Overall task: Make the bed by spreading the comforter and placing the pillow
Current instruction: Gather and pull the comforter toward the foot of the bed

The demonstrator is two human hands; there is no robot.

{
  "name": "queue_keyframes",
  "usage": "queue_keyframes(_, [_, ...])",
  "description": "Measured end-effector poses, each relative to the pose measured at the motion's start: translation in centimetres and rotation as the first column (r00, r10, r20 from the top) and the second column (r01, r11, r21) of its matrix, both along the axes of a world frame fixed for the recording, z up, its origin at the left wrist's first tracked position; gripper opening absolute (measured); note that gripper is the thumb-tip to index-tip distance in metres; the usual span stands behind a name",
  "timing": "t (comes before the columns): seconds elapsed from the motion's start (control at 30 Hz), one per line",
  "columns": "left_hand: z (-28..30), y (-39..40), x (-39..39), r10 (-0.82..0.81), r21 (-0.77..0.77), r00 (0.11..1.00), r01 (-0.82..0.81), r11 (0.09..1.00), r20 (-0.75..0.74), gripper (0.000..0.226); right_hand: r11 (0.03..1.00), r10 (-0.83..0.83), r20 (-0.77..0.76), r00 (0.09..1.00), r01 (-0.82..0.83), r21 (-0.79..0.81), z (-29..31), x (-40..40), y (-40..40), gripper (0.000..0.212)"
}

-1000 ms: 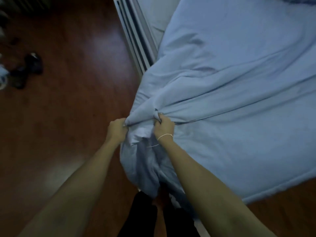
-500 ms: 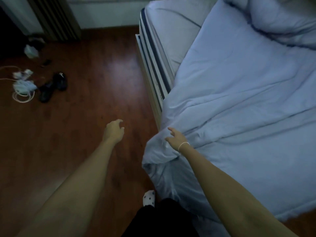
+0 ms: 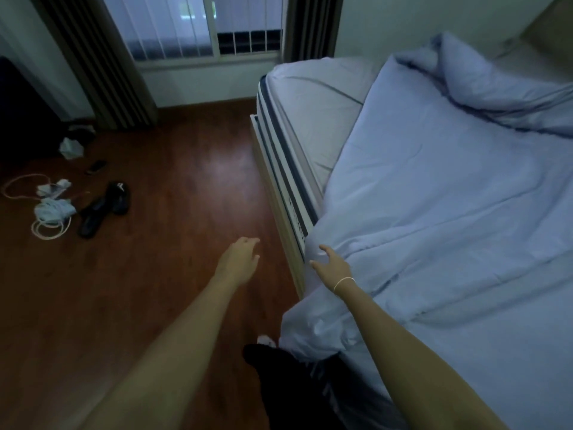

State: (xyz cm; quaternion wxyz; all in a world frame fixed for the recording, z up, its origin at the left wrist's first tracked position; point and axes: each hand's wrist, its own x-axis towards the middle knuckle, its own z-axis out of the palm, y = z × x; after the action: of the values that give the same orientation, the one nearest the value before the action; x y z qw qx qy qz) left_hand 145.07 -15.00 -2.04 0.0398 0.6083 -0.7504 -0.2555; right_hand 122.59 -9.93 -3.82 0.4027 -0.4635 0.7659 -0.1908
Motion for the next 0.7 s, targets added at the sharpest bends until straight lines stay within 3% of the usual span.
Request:
queue_keyframes(0.17, [0.6, -8.6, -3.9, -0.179, -0.058, 0.982, 0.183, 0.981, 0.065, 0.050, 0.986, -0.136, -0.008, 0.991, 0.134, -0.103, -0.6, -3.0, -5.6, 0.056])
queue_keyframes(0.37, [1.9, -19.5, -8.0, -0.353, -0.132, 0.917, 0.380, 0.916, 0.188, 0.058, 0.934, -0.341, 0.027, 0.940, 0.342, -0.103, 0.3, -7.5, -12.1, 0.059])
queue_keyframes(0.47, [2.4, -24.6, -10.2, -0.398, -0.175, 0.900, 0.427, 0.887, 0.180, 0.060, 0.903, -0.419, 0.004, 0.908, 0.417, -0.108, 1.0, -9.5, -15.3, 0.060])
queue_keyframes(0.7, [1.7, -33.9, -16.8, -0.555, -0.094, 0.814, 0.574, 0.814, 0.172, 0.064, 0.850, -0.519, -0.008, 0.855, 0.515, -0.107, 0.5, -12.5, -20.9, 0.056])
